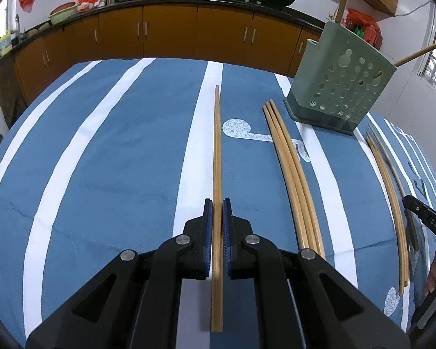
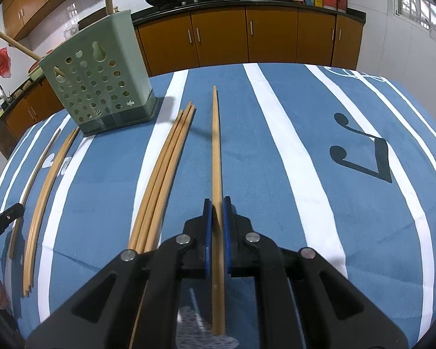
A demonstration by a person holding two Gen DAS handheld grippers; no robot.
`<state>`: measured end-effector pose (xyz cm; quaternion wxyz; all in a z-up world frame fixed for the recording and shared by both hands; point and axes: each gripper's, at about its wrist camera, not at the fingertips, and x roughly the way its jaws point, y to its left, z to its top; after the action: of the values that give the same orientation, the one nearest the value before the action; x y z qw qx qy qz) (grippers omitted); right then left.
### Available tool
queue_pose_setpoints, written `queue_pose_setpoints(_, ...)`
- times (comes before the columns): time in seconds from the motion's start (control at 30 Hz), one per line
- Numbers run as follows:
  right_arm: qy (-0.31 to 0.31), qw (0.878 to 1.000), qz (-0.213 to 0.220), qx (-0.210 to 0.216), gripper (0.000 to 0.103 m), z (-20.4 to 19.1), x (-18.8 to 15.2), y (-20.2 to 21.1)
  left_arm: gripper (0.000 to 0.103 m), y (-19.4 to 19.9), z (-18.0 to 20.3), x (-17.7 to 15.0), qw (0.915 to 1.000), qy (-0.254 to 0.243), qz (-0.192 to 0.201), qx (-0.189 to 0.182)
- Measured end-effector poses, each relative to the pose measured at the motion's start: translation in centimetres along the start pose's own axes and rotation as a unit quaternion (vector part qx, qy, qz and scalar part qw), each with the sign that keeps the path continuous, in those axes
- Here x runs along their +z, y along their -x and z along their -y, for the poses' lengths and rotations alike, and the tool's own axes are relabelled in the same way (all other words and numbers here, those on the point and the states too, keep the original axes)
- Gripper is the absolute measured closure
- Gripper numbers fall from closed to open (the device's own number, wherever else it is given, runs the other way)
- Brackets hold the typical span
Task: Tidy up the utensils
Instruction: 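Grasp another wooden chopstick with the left gripper while the right gripper grasps one too, then lift both chopsticks and carry them over the green caddy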
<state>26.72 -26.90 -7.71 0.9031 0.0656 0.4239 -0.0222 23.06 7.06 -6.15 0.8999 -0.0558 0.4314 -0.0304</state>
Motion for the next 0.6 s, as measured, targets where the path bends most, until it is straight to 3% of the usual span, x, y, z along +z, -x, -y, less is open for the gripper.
queue_pose_setpoints(0.6,0.009,1.000,-0.002,-0.002,0.094,-0.03,-1.03,0.71,0.095,0.30,0.57,-0.60,0.9997,-0.020,-0.001,0.012)
